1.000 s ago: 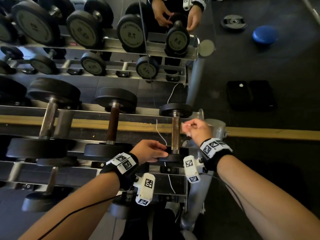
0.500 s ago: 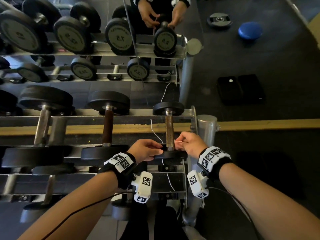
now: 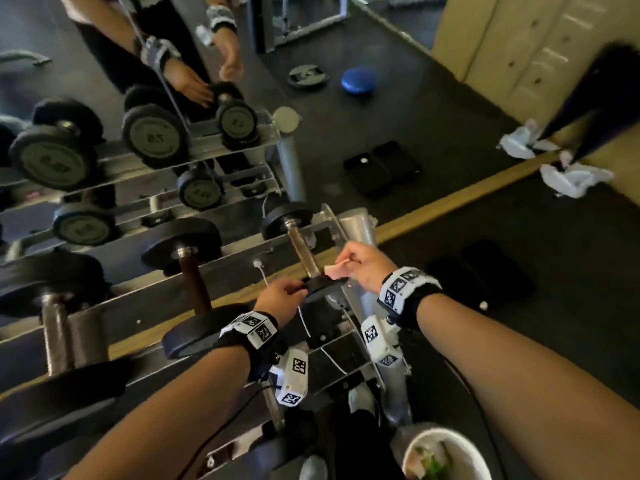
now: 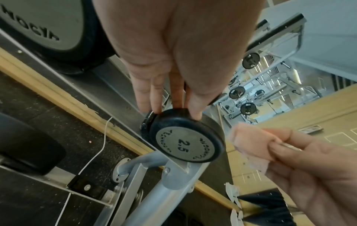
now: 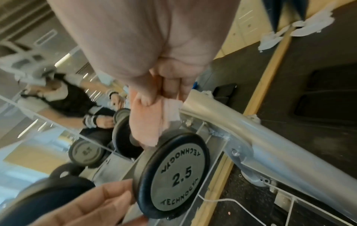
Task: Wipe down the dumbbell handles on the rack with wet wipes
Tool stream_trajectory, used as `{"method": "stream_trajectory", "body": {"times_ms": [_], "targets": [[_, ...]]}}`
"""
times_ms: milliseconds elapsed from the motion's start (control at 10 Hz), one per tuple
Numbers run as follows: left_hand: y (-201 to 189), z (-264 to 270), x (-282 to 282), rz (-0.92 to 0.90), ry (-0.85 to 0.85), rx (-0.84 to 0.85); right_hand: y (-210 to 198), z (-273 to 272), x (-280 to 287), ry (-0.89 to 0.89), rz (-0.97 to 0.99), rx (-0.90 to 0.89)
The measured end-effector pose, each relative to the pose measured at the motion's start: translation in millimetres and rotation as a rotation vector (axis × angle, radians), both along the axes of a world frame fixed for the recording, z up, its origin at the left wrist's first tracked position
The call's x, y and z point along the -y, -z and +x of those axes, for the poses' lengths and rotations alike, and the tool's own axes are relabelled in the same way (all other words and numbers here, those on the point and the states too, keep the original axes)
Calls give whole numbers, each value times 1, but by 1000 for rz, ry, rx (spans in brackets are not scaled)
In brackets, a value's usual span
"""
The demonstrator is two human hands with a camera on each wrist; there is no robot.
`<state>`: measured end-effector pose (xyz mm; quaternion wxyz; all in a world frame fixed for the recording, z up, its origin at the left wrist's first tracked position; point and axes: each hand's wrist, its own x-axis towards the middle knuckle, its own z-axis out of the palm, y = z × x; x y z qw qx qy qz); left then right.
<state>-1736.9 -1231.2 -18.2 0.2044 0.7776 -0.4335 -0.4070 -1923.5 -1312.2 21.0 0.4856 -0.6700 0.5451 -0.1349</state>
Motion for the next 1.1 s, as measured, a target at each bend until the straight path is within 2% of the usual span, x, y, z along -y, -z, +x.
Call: {"method": "stream_trajectory", "body": {"times_ms": [200,300,400,500,600,700,900,1000,1100], "targets": [[-13,-1,-18,10,248,48,-20,-77,-89,326,-48,104],[-20,-14,-20,-26,270,120,-8,-142,-156,530,-62,2],[-23,-43,-30,-18,246,190,9,-204,-227,641,-45,-249],[-15,-79,-46,-49,461,257,22,-251,-285,748,55,-401],[-10,-115,-65,-87,632,211,38,-278,-324,842,142,-479],[-5,-148,-85,-79,748,212,64,-287,-345,903,188,-513],[12,-194,-122,-22,892,179,124,-283,-364,882,274,-423],[19,-205,-135,33,950,210,132,-284,-374,758,380,-466],[19,-218,-143,47,958,195,123,-305,-383,750,374,-415]]}}
